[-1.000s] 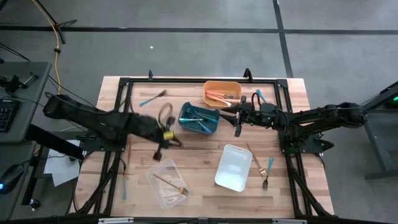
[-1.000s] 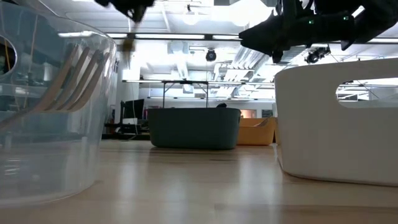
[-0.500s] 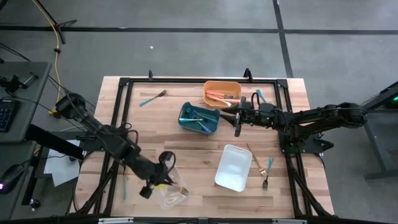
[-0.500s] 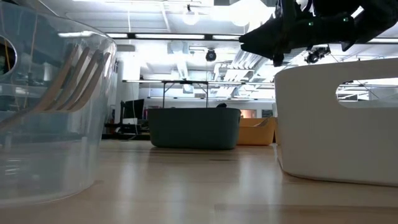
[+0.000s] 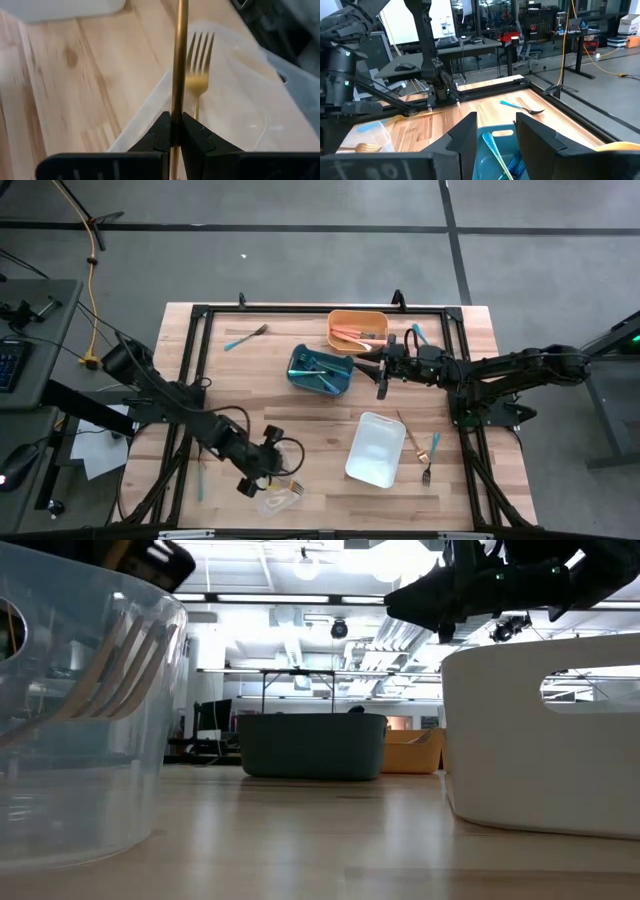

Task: Sort silverware by color (type)
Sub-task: Put the gold fork into the transparent bin, then put the blue-black fork into the white bin

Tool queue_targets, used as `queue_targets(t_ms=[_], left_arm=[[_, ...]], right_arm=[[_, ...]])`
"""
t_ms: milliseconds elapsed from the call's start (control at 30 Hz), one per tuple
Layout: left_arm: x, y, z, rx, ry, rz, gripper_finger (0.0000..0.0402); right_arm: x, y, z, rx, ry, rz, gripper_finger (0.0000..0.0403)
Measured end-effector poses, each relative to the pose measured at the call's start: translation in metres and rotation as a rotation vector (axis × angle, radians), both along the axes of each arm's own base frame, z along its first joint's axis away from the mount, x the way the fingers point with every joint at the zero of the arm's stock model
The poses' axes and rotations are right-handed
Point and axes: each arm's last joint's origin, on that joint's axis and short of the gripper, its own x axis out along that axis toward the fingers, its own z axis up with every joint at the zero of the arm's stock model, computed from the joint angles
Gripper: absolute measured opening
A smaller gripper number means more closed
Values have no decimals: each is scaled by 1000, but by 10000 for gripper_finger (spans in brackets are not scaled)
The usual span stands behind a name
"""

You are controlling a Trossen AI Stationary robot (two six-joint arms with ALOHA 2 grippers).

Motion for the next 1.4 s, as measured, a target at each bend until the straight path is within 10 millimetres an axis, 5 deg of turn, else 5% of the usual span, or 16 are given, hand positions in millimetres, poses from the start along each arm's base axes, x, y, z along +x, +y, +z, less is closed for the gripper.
queue_targets(t_ms=[600,1033,1233,1400], left_arm=[[-14,14,-11,22,262,21,11],[-9,21,-10,-141,363,176,98],[2,36,29,-123,387,193,123],[-1,61,82,-28,133,218,135]], right_arm=[[0,0,0,7,1,0,129],[0,0,-1,27,6,-1,129],[0,0,-1,27,7,-1,129],[0,0,-2,28,19,-1,129]])
